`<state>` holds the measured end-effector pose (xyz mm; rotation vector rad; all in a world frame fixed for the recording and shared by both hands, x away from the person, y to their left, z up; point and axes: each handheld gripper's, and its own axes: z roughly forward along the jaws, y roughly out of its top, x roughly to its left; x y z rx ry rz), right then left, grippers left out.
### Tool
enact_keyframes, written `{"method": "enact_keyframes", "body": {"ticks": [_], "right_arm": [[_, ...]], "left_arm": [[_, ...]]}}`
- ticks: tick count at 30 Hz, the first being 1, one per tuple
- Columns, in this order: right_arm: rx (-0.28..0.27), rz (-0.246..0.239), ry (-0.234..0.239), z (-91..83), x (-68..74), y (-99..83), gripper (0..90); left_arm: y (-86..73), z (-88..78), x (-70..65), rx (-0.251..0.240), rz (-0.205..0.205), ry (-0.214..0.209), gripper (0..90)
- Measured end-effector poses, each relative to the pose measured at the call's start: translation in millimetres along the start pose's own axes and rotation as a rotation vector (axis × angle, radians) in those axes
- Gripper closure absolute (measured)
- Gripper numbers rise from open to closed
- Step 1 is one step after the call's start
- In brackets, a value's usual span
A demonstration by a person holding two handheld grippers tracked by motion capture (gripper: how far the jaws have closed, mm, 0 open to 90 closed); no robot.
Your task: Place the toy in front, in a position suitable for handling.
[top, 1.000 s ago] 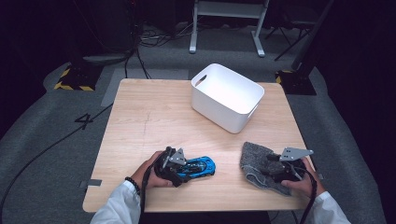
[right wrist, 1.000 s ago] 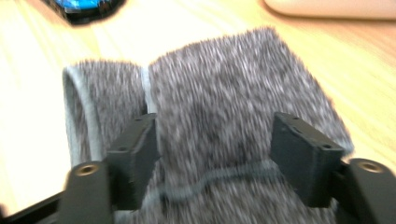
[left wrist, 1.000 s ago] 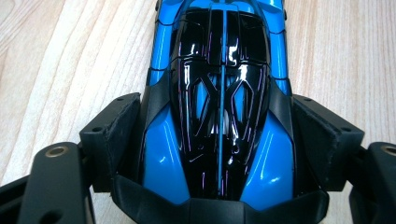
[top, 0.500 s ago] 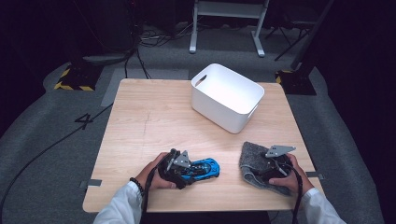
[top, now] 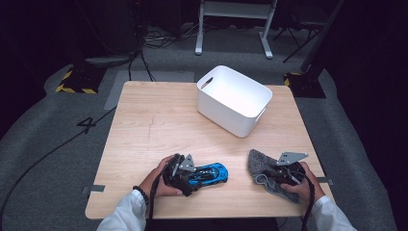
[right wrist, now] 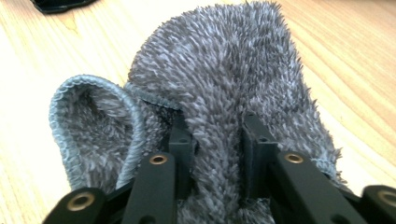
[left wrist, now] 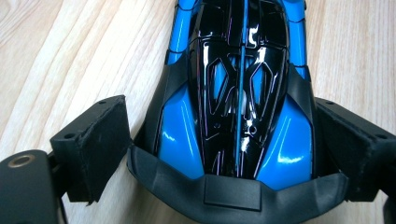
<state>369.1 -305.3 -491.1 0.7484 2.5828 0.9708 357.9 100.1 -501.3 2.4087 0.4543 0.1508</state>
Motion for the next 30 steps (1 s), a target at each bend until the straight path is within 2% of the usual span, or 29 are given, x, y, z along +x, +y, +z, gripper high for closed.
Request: {"method": "enact_keyframes", "body": {"ticks": [1, 2, 7, 13, 17, 21, 24, 27, 30], "right_arm": [[-0.005, 0.000, -0.001, -0.4, 0.2, -0.1, 72.6], [-0.013, 0.003, 0.002, -1.3, -0.2, 0.1, 73.0], [-0.095, 0.000, 0.059, -7.8, 1.5, 7.0, 73.9], [-0.163, -0.030, 0.115, -8.9, 12.9, 29.9, 73.8], [-0.173, -0.069, 0.157, -0.7, 23.8, 47.2, 73.8], [-0.182, -0.114, 0.191, 11.5, 36.5, 68.3, 73.7], [-0.176, -0.144, 0.208, 19.5, 45.5, 80.0, 73.6], [-0.161, -0.168, 0.225, 28.2, 53.1, 87.5, 73.6], [-0.148, -0.179, 0.232, 33.0, 56.6, 90.7, 73.6]], "left_arm": [[-0.6, -1.9, -1.1, -0.009, 0.019, -0.015, 14.5], [-0.7, -2.8, -2.4, -0.007, 0.031, -0.024, 22.5], [2.9, -0.3, -2.2, -0.012, 0.038, -0.047, 23.9], [10.8, 7.9, -2.4, -0.028, 0.056, -0.064, 24.3], [15.5, 14.0, -1.8, -0.046, 0.076, -0.076, 24.3], [16.3, 17.9, -2.8, -0.066, 0.078, -0.071, 23.7], [14.5, 17.9, -4.0, -0.071, 0.055, -0.050, 21.5], [12.6, 16.2, -4.3, -0.056, 0.027, -0.020, 14.5], [8.2, 12.9, -5.5, -0.059, 0.012, -0.011, 14.7]]}}
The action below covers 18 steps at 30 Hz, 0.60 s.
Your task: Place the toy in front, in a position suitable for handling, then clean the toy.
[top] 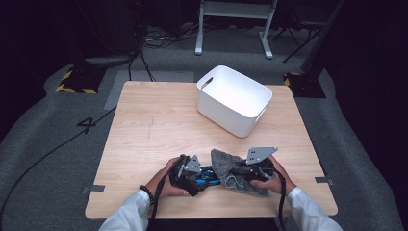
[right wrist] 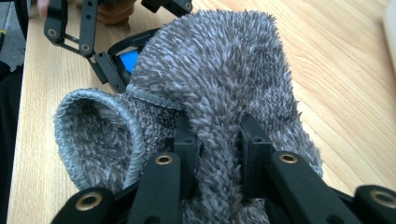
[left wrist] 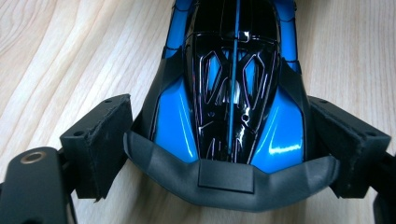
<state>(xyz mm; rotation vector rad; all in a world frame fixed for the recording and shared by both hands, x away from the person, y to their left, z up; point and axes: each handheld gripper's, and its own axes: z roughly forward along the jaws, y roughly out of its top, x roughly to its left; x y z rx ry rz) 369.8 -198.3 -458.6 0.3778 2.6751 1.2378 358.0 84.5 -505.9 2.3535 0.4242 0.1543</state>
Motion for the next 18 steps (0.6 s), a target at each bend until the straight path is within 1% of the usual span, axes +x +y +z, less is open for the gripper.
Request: {"method": "enact_keyframes", "body": {"ticks": [1, 5, 8, 11, 13, 15, 16, 18], "right_arm": [[0.001, -0.006, 0.000, 0.7, 0.1, 0.6, 73.6], [-0.011, 0.007, 0.017, 6.4, -2.2, 4.5, 73.4], [-0.007, -0.010, 0.038, 15.9, 0.2, 11.6, 73.0], [-0.001, -0.033, 0.055, 26.9, 5.3, 19.8, 72.9], [0.007, -0.054, 0.063, 33.8, 8.9, 24.3, 72.8], [0.025, -0.063, 0.065, 39.9, 11.8, 26.1, 72.5], [0.028, -0.071, 0.063, 41.8, 13.1, 25.9, 72.3], [0.030, -0.071, 0.064, 41.6, 12.7, 26.0, 72.4]], "left_arm": [[-0.9, -1.0, -0.1, 0.002, -0.001, 0.002, 14.7], [-0.9, -0.7, 0.8, -0.001, 0.004, -0.004, 14.5], [-1.3, -0.6, 0.6, -0.004, 0.003, -0.003, 14.3], [-2.6, -1.9, -0.5, -0.001, -0.005, 0.007, 14.3], [-4.4, -3.6, -0.7, -0.003, -0.008, 0.009, 14.3], [-7.1, -5.9, -0.4, -0.004, -0.010, 0.014, 14.3], [-8.4, -7.2, -0.5, -0.003, -0.013, 0.016, 14.3], [-10.6, -9.2, 0.2, -0.004, -0.016, 0.016, 14.4]]}}
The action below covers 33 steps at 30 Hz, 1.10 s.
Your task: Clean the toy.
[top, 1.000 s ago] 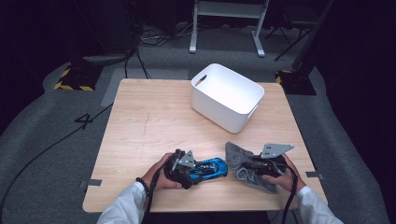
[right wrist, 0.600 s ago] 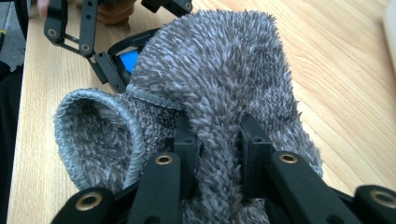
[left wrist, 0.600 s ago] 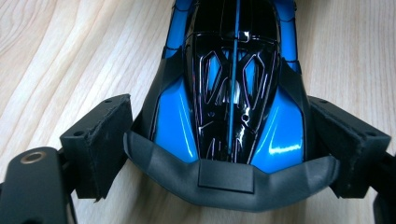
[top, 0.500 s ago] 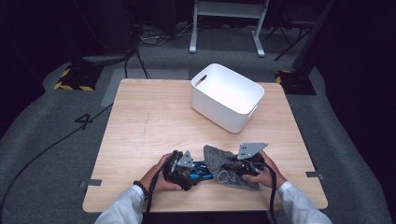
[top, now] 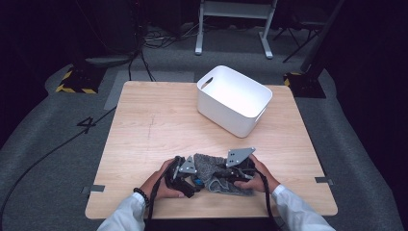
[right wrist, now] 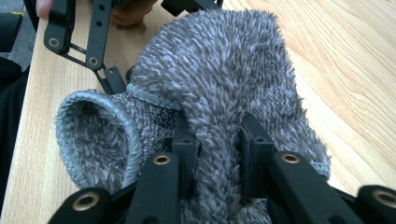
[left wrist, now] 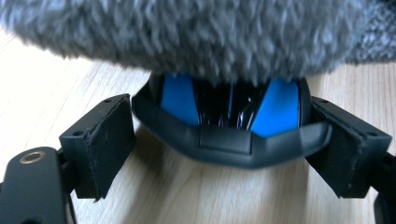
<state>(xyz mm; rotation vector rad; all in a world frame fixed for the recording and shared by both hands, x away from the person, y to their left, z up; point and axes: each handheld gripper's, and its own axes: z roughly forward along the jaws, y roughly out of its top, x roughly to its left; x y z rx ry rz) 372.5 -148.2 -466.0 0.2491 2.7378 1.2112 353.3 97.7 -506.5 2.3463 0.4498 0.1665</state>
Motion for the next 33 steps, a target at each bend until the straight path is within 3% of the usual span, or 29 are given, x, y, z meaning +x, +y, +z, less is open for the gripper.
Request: {"method": "enact_keyframes", "body": {"ticks": [3, 9, 13, 16, 23, 30, 33], "right_arm": [[-0.009, 0.024, 0.009, -0.3, -4.0, -4.1, 72.0], [-0.001, 0.024, 0.001, -2.3, -4.4, -4.8, 71.5], [-0.011, 0.004, -0.014, -2.6, -2.3, -2.0, 71.6], [-0.040, 0.015, -0.010, 0.5, -3.0, 1.4, 71.6], [-0.022, 0.015, -0.013, 13.4, -3.0, 7.6, 71.2], [-0.022, 0.053, -0.001, 2.3, -12.7, -0.9, 71.1], [-0.012, 0.079, -0.028, -3.2, -19.9, -7.6, 71.1]], "left_arm": [[-1.3, -1.2, 0.3, 0.000, -0.001, 0.001, 14.4], [-0.3, -0.4, 1.4, -0.004, 0.014, -0.009, 14.8], [-0.3, -1.3, 0.8, -0.018, 0.046, -0.042, 25.6], [-0.2, -1.3, 1.6, -0.018, 0.053, -0.047, 25.8], [-0.3, -1.3, 1.8, -0.018, 0.055, -0.048, 26.0], [-0.1, -1.1, 2.2, -0.019, 0.057, -0.051, 26.0], [-0.1, -1.1, 2.2, -0.018, 0.058, -0.051, 26.0]]}}
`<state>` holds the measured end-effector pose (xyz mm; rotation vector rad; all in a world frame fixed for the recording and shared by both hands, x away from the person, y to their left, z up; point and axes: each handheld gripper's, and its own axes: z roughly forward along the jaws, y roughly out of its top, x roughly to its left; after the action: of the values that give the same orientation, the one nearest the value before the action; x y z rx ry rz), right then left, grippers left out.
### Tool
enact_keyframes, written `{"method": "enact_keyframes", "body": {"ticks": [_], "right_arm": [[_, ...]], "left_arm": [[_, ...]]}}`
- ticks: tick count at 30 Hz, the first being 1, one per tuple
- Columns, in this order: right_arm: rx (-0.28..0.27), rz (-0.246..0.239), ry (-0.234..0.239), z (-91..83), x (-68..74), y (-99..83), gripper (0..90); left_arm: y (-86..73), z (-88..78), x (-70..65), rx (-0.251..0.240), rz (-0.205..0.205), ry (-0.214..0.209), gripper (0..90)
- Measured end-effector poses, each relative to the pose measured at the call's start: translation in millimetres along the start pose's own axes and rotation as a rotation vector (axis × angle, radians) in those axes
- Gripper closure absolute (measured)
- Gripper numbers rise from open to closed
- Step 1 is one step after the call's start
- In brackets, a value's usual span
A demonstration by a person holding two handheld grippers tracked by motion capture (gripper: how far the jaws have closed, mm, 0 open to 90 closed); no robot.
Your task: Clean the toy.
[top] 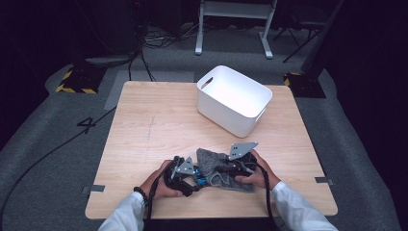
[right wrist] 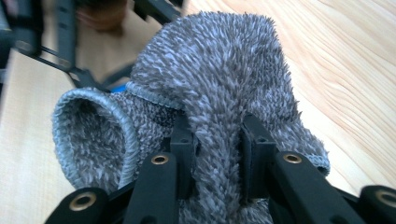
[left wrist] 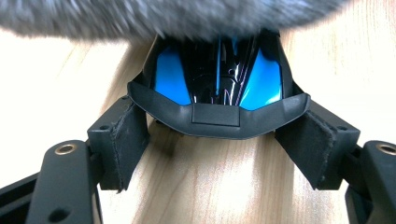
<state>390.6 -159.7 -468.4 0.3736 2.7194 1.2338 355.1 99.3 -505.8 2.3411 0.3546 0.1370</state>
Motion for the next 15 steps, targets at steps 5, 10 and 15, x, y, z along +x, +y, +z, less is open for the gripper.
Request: {"method": "enact_keyframes", "body": {"ticks": [5, 10, 15], "right_arm": [[0.029, 0.012, 0.002, -5.2, -6.3, -8.6, 71.3], [0.045, 0.006, -0.015, -11.6, -8.5, -15.5, 71.4], [0.077, 0.035, -0.063, -24.2, -16.0, -31.9, 71.4]], "left_arm": [[0.0, 0.1, 0.2, 0.000, 0.001, -0.001, 26.0], [0.0, 0.0, 0.1, 0.000, 0.000, 0.000, 26.0], [0.0, 0.0, 0.1, -0.001, 0.001, 0.000, 26.1]]}}
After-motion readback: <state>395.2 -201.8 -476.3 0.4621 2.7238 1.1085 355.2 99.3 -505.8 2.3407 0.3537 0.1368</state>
